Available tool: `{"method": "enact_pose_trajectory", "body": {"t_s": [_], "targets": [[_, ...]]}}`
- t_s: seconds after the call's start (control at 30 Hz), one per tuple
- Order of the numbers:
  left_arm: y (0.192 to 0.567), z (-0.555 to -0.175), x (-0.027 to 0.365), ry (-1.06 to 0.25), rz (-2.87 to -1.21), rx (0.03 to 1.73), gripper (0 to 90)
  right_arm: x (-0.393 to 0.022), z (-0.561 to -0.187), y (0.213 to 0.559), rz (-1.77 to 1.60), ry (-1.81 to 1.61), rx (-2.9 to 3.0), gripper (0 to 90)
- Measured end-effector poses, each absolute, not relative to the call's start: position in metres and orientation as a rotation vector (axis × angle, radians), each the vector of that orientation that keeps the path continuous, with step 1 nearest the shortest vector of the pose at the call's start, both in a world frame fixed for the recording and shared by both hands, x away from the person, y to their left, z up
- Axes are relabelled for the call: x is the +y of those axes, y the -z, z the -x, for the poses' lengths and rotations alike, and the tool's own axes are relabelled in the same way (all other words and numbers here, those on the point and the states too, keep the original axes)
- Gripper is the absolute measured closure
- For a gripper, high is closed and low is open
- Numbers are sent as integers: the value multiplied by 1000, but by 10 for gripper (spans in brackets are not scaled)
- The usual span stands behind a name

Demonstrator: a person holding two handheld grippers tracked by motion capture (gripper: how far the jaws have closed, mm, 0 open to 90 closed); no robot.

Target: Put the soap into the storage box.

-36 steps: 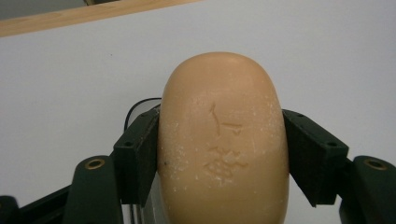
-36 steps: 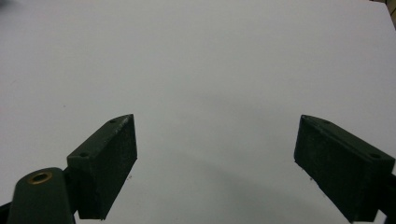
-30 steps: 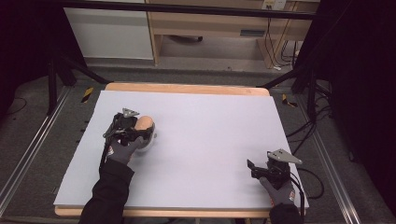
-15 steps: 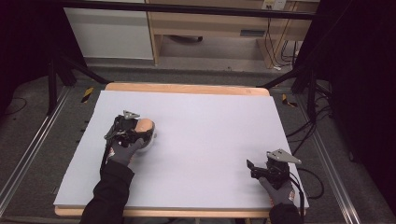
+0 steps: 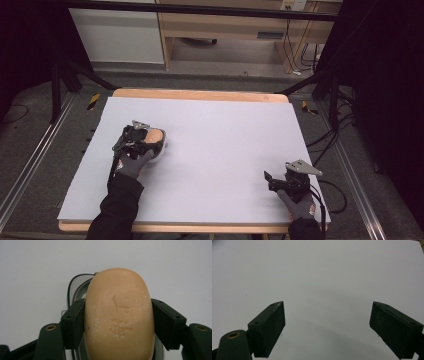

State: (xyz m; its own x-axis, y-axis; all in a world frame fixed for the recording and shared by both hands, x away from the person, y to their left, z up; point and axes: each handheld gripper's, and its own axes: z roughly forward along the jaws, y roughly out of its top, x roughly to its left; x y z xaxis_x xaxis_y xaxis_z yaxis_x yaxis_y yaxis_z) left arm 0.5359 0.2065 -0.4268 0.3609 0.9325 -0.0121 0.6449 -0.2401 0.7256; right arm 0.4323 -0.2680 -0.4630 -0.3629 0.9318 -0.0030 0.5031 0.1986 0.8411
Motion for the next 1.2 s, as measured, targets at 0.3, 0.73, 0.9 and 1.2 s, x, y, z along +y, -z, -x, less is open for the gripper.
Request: {"method": "enact_pose_trajectory", "body": {"t_s": [0.3, 0.73, 0.9, 1.2], "targets": [[428, -536, 206, -571, -1975, 1375, 321, -268, -433, 463, -1323, -1055, 1953, 132], [432, -534, 204, -603, -1951, 1359, 303, -268, -433, 463, -1323, -1058, 1948, 130], [432, -534, 205, -608, -1945, 1356, 282, -268, -433, 463, -1323, -1058, 1948, 130], [427, -527, 206, -578, -1930, 1285, 263, -268, -433, 463, -1325, -1058, 1948, 130]]}}
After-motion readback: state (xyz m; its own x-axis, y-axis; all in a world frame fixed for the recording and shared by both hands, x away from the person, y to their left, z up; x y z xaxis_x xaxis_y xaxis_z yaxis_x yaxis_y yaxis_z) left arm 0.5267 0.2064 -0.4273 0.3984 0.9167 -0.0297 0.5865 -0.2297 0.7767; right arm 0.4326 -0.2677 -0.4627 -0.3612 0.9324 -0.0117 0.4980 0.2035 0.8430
